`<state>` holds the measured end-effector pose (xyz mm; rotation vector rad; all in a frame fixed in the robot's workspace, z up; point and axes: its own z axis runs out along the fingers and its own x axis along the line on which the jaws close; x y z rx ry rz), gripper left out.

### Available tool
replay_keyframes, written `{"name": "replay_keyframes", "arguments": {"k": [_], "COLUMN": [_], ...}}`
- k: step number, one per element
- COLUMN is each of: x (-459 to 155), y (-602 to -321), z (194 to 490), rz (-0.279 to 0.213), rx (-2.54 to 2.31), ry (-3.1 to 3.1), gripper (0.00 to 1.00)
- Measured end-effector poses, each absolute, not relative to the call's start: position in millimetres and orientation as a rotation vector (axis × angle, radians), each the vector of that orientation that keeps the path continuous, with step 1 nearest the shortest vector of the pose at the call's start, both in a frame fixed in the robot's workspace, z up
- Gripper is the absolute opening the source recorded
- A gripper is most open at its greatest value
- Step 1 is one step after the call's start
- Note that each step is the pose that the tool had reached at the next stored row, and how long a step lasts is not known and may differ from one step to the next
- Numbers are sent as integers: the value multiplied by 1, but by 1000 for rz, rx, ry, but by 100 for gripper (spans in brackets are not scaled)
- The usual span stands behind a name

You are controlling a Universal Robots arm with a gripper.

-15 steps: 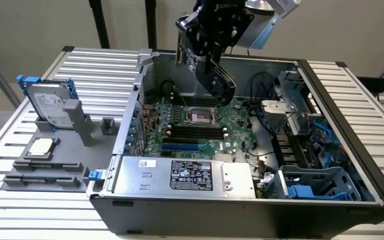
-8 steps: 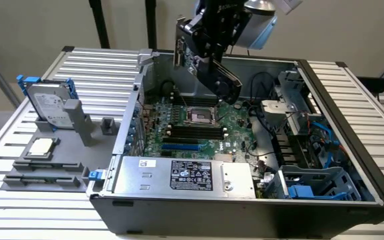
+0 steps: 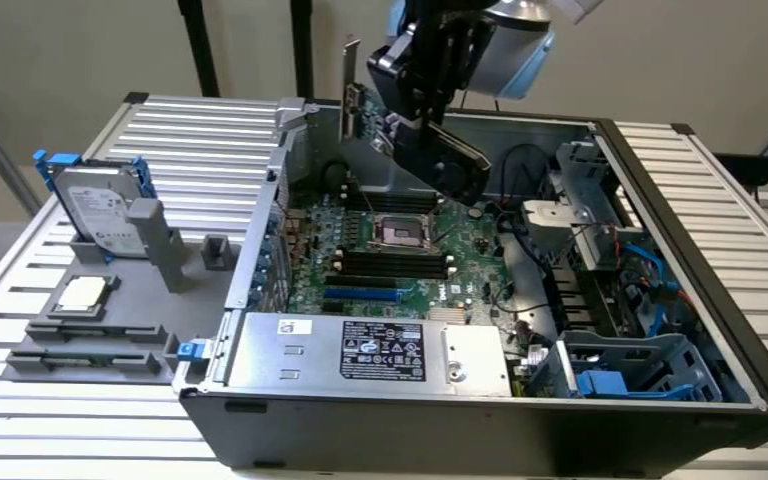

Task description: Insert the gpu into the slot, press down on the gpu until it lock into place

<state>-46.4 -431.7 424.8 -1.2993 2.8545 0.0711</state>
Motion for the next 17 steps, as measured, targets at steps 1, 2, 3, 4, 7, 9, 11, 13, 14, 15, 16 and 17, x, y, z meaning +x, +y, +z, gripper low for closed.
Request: {"name": "replay_keyframes", "arguments": {"k": [1, 2, 3, 4, 7, 9, 11, 13, 14, 15, 16, 17], "x": [-46, -46, -46, -46, -46, -46, -46, -46, -46, -46, -46, -46], "y": [-432, -432, -432, -432, -432, -432, -432, -432, -432, -432, -432, -432], "z": [425, 424, 424, 424, 423, 423, 423, 422, 422, 422, 422, 421], "rz": [71, 70, 70, 69, 68, 67, 66, 65, 64, 64, 63, 63], "rx": [-1327, -1352, -1378, -1403, -1478, -1529, -1577, -1625, -1650, -1675, -1697, -1722], "ry": [2841, 2829, 2816, 2804, 2764, 2736, 2708, 2678, 2663, 2647, 2632, 2615], "gripper": [26, 26, 26, 26, 26, 26, 26, 26, 26, 26, 26, 26]}}
